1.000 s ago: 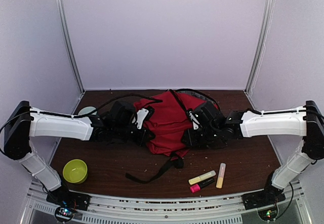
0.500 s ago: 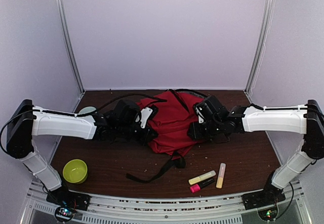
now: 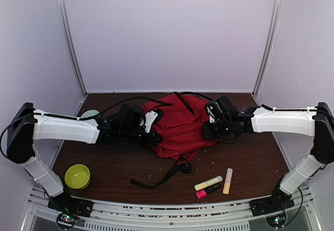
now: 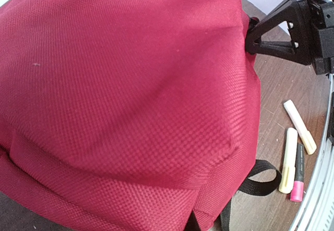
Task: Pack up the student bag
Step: Pick up the largest pocket of the bag from the student bag, then zip the student bag into the largest pocket of the bag.
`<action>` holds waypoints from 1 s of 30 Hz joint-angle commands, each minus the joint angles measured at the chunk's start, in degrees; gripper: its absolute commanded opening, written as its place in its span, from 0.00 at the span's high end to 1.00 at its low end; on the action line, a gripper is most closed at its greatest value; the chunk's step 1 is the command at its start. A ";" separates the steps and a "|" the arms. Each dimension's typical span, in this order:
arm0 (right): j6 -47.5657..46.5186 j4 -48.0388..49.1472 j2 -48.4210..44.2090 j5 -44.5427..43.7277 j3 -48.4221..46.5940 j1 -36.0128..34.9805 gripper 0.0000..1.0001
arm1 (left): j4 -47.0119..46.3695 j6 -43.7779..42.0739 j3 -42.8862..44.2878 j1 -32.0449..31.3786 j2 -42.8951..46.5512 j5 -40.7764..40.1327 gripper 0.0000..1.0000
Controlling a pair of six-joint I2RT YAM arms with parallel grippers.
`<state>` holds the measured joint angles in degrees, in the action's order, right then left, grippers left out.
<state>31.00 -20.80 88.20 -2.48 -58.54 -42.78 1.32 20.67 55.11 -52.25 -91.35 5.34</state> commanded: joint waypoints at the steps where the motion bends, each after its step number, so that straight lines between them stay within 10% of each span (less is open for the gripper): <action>1: -2.35 -0.72 -3.58 -1.91 1.43 1.75 1.00 | -3.18 -1.75 2.85 -0.39 1.75 -1.09 1.00; 27: -15.21 -7.66 -2.86 15.51 2.60 9.49 1.00 | 14.61 4.45 -17.17 17.30 31.88 -18.12 1.00; 30: -15.42 -7.18 -2.79 17.93 1.52 7.53 1.00 | 10.92 0.60 -17.02 17.12 33.52 -16.59 0.35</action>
<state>16.14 -25.91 84.88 15.75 -55.42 -34.57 16.99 23.81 37.78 -37.21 -61.32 -5.96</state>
